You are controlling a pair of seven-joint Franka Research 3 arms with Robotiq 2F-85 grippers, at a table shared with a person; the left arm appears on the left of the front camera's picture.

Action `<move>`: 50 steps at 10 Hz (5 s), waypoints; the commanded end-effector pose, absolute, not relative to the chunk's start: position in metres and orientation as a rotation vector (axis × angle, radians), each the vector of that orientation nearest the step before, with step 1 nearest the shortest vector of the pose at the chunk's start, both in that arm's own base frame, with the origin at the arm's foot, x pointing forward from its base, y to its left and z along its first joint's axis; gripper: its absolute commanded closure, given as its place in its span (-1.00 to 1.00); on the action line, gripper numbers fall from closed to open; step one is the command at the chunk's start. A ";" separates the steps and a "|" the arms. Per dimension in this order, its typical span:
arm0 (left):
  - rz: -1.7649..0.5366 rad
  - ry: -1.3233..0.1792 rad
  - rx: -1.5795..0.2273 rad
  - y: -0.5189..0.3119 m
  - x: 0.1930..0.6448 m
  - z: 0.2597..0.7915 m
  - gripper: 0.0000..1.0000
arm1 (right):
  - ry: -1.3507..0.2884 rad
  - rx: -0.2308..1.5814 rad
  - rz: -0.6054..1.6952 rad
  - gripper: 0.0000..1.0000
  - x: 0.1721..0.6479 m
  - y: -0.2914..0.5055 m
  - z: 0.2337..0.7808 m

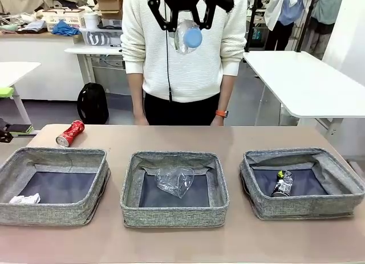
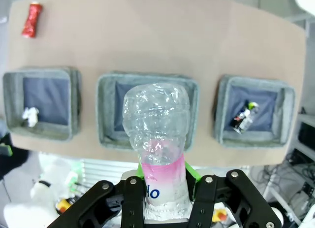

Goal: Sort the waste into the appropriate baskets.
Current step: Pick up the waste item pointed out by the person, then place the picked waste into the Fabric basket indicated by the person.

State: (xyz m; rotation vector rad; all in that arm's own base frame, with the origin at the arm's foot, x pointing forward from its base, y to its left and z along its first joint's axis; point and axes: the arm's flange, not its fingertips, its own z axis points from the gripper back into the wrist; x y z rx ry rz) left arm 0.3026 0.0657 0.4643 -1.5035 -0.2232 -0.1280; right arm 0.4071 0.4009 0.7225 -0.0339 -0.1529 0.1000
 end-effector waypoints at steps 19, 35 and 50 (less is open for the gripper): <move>-0.135 -0.243 -1.508 0.064 0.302 0.466 -1.00 | -0.140 -0.029 0.099 0.56 0.409 0.400 0.725; -0.135 -0.243 -1.508 0.064 0.302 0.466 -1.00 | -0.264 0.305 0.346 0.56 0.332 0.350 0.577; -0.135 -0.243 -1.508 0.064 0.302 0.466 -1.00 | -0.030 0.389 0.516 -1.00 0.400 0.339 0.482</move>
